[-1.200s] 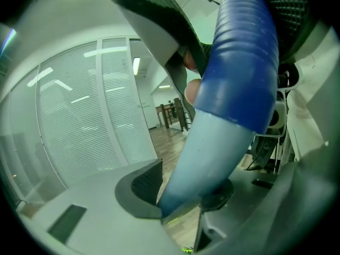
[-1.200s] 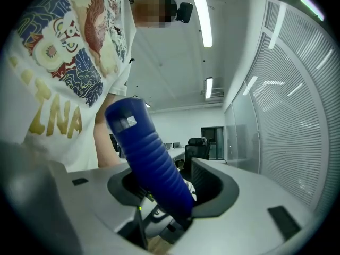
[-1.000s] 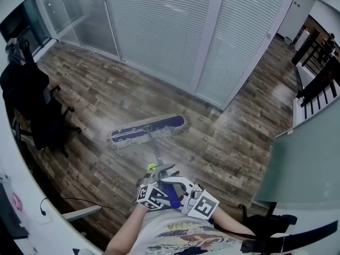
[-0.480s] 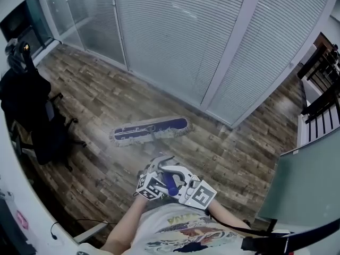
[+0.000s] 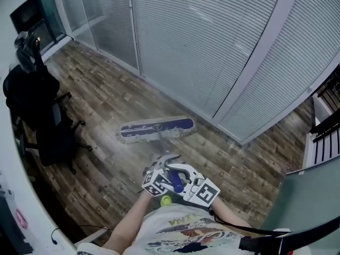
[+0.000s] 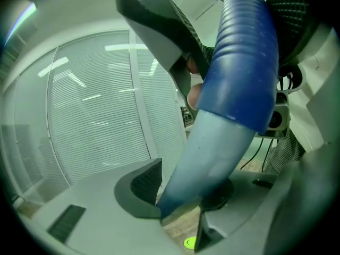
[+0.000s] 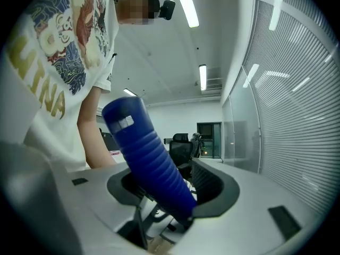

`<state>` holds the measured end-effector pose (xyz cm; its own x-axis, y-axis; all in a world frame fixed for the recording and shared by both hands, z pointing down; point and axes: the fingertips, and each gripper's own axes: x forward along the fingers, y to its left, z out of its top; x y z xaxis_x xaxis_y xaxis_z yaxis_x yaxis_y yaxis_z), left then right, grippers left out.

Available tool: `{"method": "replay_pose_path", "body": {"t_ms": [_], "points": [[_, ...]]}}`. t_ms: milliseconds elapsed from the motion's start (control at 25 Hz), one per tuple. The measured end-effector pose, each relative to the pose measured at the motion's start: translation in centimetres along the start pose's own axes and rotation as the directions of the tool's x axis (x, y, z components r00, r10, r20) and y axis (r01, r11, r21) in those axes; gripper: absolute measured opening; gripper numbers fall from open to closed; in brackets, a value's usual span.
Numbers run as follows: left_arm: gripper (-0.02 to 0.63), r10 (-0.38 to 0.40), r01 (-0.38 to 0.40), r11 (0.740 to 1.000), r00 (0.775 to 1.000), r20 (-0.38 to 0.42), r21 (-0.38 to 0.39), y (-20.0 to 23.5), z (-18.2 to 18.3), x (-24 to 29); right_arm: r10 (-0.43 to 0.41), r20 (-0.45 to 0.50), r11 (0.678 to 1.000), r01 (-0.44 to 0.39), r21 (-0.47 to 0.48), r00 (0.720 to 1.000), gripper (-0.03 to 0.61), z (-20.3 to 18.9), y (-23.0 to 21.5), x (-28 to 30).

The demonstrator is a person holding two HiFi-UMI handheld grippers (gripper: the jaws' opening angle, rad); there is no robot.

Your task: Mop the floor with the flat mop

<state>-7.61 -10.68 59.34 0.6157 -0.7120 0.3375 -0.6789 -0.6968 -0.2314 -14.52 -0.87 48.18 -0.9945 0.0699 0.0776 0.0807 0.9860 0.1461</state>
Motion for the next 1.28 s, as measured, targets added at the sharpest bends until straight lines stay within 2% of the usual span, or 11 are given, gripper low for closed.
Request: {"method": "replay_pose_path", "body": {"t_ms": [160,440,600,680,840,1120,1280], "points": [[0.111,0.031,-0.031,0.999,1.000,-0.002,-0.024,6.3,0.2,2.2,-0.015,0.115,0.999,0.011,0.039,0.993,0.218,1.4,-6.4,2.2],[0.111,0.036,-0.037,0.999,0.999,-0.035,-0.031,15.7,-0.5,6.2,-0.016,0.111,0.998,0.008,0.065,0.994,0.218,0.4,-16.0,5.3],[0.111,0.020,-0.021,0.999,0.999,-0.051,-0.033,17.3,-0.3,7.2,-0.045,0.086,0.991,0.034,0.128,0.995,0.218,0.1,-18.2,5.5],[0.111,0.031,-0.034,0.998,0.998,-0.048,-0.048,16.6,-0.5,6.7,-0.059,0.066,0.987,0.048,0.156,0.996,0.218,0.0,-17.2,5.4],[0.117,0.061,-0.063,0.996,0.998,-0.025,-0.067,13.1,-1.0,4.2,-0.073,0.037,0.989,0.068,0.131,0.997,0.218,-0.3,-12.6,4.9],[0.118,0.106,-0.106,0.991,0.994,-0.009,-0.086,4.4,-1.3,-1.6,-0.029,0.009,0.995,0.028,0.098,1.000,0.218,0.8,-1.8,3.3],[0.117,0.107,-0.108,0.990,0.994,-0.018,-0.092,-0.7,0.0,-4.1,0.005,-0.001,0.995,-0.004,0.096,1.000,0.219,1.9,3.4,1.1]]}}
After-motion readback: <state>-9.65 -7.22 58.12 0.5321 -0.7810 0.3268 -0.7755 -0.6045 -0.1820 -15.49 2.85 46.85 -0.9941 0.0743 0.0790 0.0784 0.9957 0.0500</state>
